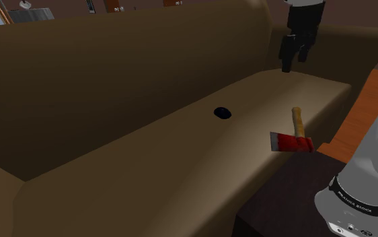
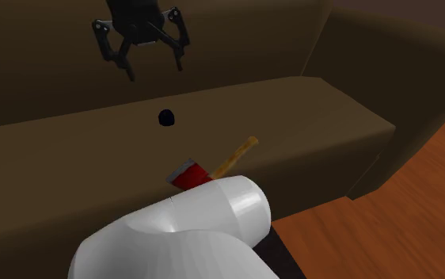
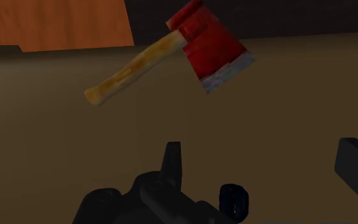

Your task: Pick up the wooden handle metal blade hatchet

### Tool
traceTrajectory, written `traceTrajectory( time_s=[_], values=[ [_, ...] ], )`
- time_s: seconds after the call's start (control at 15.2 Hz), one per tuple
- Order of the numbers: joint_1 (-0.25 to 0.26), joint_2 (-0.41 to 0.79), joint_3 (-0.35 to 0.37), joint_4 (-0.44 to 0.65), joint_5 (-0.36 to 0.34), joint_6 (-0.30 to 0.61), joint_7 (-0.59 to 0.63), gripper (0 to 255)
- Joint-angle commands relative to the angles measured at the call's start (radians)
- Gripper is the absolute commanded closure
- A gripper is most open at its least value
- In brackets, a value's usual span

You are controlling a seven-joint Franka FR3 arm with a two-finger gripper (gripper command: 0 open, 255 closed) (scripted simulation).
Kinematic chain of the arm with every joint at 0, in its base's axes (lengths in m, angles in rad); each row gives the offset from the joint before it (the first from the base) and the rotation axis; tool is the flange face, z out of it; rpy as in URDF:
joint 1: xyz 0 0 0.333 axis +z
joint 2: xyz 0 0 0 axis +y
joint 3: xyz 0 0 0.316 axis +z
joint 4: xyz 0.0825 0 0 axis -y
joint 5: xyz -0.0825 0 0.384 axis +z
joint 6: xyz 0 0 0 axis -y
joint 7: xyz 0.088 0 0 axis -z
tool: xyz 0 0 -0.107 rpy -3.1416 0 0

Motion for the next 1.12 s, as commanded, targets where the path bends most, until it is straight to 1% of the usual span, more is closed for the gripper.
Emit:
traceTrajectory(
  time_s=[0.0, 0.59, 1.06],
  values=[
    [0.0, 0.0, 0.0, 0.0, 0.0, 0.0, 0.0, 0],
    [-0.171, -0.035, -0.031, -0.287, -0.05, 0.269, 0.268, 0],
    [-0.322, -0.013, -0.06, -0.48, -0.102, 0.498, 0.477, 0]
  ],
)
